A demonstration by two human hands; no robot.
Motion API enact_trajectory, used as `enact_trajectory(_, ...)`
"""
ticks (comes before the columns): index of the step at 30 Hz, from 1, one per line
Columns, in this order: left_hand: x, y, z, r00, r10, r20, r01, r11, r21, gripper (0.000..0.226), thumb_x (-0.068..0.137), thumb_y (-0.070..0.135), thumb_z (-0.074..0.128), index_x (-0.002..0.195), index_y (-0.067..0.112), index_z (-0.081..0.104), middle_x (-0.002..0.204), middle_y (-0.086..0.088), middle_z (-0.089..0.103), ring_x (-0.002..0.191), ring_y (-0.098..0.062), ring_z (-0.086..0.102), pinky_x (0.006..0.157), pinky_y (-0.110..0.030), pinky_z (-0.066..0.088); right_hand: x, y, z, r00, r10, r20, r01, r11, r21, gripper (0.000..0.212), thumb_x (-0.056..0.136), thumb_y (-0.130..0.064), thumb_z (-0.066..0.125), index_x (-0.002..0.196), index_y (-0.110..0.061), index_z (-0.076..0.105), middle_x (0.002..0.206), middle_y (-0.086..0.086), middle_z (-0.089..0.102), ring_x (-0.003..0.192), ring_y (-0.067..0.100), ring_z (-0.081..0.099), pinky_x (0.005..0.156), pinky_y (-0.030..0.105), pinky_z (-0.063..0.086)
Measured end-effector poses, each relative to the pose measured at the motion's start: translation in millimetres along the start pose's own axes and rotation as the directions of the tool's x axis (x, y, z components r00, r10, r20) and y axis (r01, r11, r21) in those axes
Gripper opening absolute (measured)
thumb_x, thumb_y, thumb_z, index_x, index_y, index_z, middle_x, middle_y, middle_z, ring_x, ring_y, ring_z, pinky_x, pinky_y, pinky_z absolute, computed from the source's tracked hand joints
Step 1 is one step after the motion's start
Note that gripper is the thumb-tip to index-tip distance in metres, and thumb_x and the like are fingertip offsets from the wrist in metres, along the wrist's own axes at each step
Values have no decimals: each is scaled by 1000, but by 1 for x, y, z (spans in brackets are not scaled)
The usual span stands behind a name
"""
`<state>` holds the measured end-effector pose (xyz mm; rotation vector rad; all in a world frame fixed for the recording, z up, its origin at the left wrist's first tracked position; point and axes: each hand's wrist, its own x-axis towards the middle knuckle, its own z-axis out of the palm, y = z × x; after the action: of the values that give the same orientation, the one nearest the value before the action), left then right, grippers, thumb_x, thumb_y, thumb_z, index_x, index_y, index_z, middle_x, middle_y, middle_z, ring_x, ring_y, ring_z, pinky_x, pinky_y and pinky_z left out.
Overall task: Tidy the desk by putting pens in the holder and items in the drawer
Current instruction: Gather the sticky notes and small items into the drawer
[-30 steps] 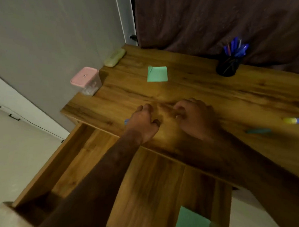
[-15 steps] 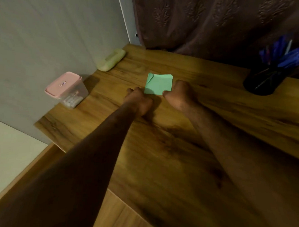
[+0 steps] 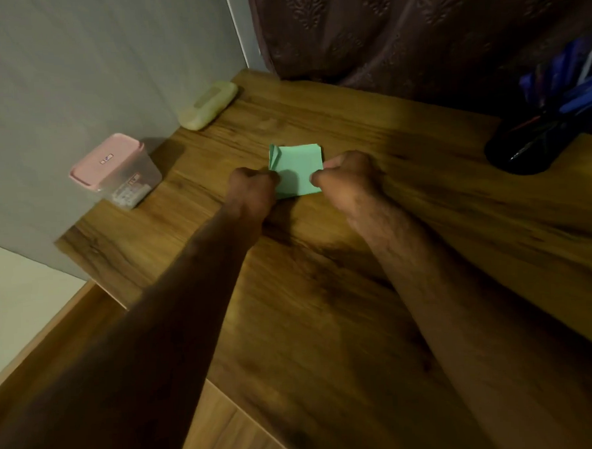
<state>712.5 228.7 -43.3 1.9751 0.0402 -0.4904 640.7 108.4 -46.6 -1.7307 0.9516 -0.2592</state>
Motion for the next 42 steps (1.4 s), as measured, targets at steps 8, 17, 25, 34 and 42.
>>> enact_trajectory(8, -46, -26, -24, 997, -57, 55, 64, 987, -144, 37, 90, 18, 64, 126, 11, 55, 105, -8, 67, 92, -19, 66, 64, -31, 49, -54, 14, -15, 994, 21, 104, -36, 989, 144, 34, 88, -13, 71, 122, -14, 69, 107, -1, 70, 80, 0, 56, 57, 14, 40)
enact_trajectory(17, -158, -67, -104, 947, 63, 316, 25, 964, -266, 15, 86, 12, 72, 80, 16, 59, 78, -8, 67, 70, -18, 66, 56, -30, 48, -172, 35, -25, 977, 70, 199, -140, 923, 360, 40, 86, -15, 76, 122, -22, 59, 114, 4, 73, 101, 22, 72, 75, 35, 60)
enact_trajectory(25, -242, -124, -182, 791, 48, 610, 83, 979, -185, 38, 79, 16, 75, 113, 8, 62, 111, -14, 73, 103, -31, 70, 89, -45, 55, -322, 59, -26, 964, 31, 263, -113, 947, 302, 40, 88, -3, 73, 120, -26, 64, 108, 0, 77, 100, 19, 74, 80, 42, 62)
enact_trajectory(34, -293, -198, -202, 783, 10, 622, 52, 995, -81, 19, 92, 7, 66, 111, 9, 67, 107, -10, 74, 99, -27, 72, 73, -39, 61, -425, 93, -28, 979, 172, 111, -192, 959, 209, 51, 91, -9, 71, 131, -37, 56, 111, -8, 76, 103, 13, 73, 78, 35, 59)
enact_trajectory(42, -269, -247, -131, 803, -83, 590, 14, 992, 122, 20, 89, 5, 69, 94, 23, 61, 115, -15, 66, 104, -33, 67, 87, -55, 56, -469, 126, -83, 971, 237, -35, -227, 958, 175, 35, 94, 0, 61, 118, -25, 64, 105, 0, 76, 89, 17, 76, 72, 29, 56)
